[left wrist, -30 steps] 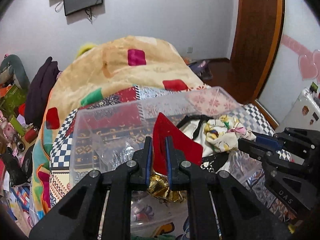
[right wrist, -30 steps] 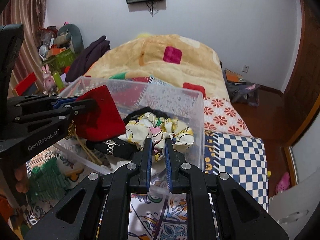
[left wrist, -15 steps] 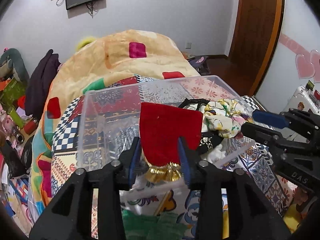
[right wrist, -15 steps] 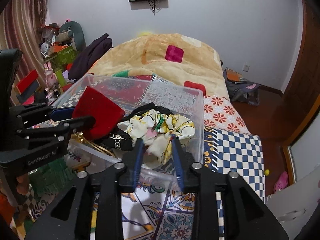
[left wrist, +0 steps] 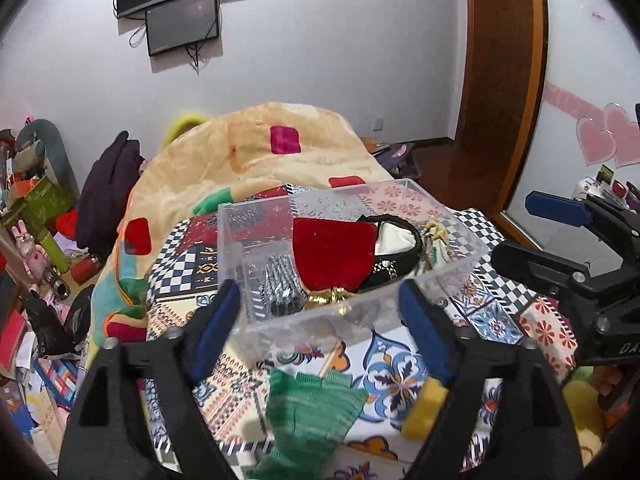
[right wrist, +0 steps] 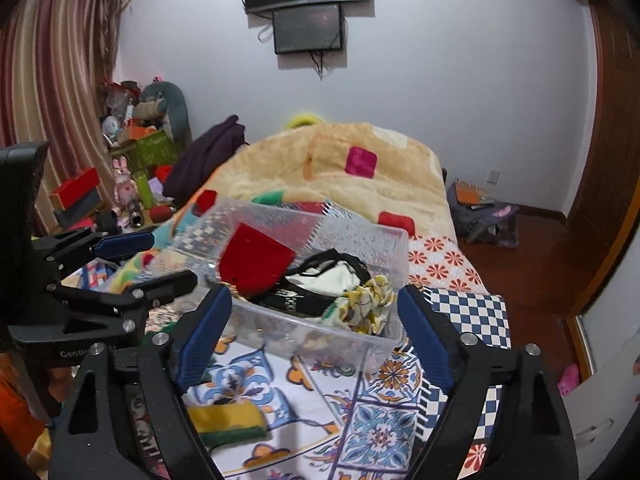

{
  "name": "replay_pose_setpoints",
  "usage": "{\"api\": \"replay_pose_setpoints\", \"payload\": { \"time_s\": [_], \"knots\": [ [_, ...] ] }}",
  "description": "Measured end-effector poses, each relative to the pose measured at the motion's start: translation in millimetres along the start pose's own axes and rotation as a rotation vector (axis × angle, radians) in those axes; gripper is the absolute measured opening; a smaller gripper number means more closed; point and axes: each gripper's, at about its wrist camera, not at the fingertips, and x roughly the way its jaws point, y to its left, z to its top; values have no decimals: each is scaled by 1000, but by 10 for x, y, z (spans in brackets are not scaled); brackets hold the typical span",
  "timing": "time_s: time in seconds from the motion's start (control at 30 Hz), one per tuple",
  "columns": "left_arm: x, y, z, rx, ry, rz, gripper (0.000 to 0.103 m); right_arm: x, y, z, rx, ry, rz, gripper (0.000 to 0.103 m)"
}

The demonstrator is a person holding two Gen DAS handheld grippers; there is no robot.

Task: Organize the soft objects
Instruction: 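Grasp the green knit glove with the left tool while the right grasps the sponge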

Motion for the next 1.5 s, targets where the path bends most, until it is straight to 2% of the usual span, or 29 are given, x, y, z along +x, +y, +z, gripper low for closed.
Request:
{"api": "replay_pose_setpoints", "payload": {
  "time_s": [0.07,0.13,0.3,0.47,0.63,0.9,0.97,1.0,1.03,1.2,1.27,1.3,1.37,1.5],
  "knots": [
    [-84,9,-37,0,-14,20,97,-54,53,-10,-9,-7,15,86],
    [-126,35,-85,-2,-12,22,98,-96,102,-35,-23,-14,23,87],
    [-91,121,-241,-13,39,20,98,-107,178,-146,-21,0,58,99],
    [21,193,-487,-30,107,34,98,36,231,-296,-16,72,92,99],
    [179,246,-767,-51,190,31,98,225,269,-526,15,183,160,99],
    [299,300,-1044,-103,242,21,96,397,437,-757,-15,294,234,99],
    [308,302,-1067,-114,247,-2,86,402,452,-780,-23,302,243,98],
    [307,286,-1072,-105,245,-4,86,399,457,-788,-28,306,249,98],
    [306,276,-1075,-100,242,-2,81,396,465,-798,-33,307,251,97],
    [299,216,-1070,-72,232,-8,62,441,500,-846,-61,347,257,70],
    [303,211,-1065,-63,224,-2,49,455,511,-851,-70,351,245,62],
    [304,210,-1059,-63,222,-3,47,445,509,-854,-73,346,240,60],
    [299,214,-1053,-64,220,-14,33,435,494,-846,-65,340,250,58],
    [243,191,-1031,-43,204,-17,20,396,466,-827,-60,317,237,56]
  ]
}}
